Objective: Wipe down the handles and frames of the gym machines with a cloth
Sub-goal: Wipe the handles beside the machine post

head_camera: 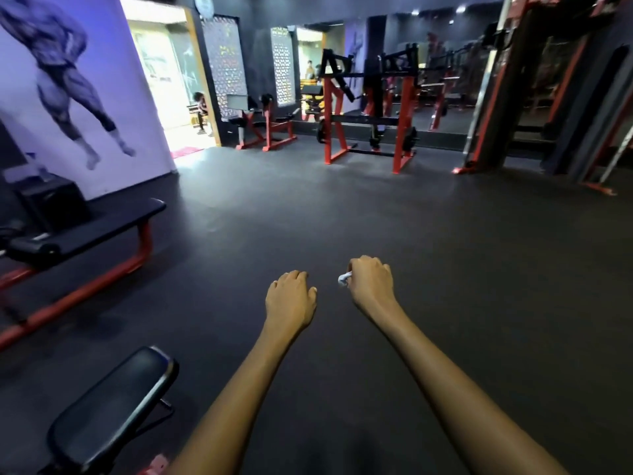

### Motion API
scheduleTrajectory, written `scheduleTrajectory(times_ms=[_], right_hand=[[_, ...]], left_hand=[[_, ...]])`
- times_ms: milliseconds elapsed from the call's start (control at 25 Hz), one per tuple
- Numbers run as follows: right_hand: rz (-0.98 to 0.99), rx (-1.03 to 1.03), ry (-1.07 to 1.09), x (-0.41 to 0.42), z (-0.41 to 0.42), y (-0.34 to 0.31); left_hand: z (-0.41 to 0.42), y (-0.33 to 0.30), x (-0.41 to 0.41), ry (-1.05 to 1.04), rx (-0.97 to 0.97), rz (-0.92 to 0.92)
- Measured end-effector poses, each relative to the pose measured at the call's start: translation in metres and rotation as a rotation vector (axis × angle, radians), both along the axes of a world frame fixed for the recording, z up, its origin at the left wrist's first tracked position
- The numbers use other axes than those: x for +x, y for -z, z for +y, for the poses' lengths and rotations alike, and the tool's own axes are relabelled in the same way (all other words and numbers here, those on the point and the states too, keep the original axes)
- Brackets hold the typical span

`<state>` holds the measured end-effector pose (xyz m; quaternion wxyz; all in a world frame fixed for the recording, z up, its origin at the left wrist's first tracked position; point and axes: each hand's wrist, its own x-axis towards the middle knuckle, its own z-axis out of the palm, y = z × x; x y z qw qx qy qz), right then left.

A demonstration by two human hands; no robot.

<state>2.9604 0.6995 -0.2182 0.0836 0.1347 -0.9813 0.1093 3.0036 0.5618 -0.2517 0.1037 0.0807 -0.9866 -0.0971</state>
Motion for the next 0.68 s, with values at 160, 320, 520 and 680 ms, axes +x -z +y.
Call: scheduleTrajectory(times_ms=[160,320,520,680], right_hand=[[-0.013,0.043,-0.114,-0.101,-0.066,-0.006],[0.019,0.028,-0.262,-0.196,-0.141,-0.02],[-0.044,0.008,-0.454,-0.29,-0.257,0.004],[-0.019,-0.019,-0.671,-0.361,-0.361,0.01]], left_hand=[[-0.061,-0.005,-0.091,-0.108,0.015,0.031],[-0.13,-0.015,-0.169,-0.241,0.035,0.049],[-0.225,-0.001,-0.236,-0.439,0.029,0.04],[-0.312,0.011,-0.294,-0.614,0.016,0.032]])
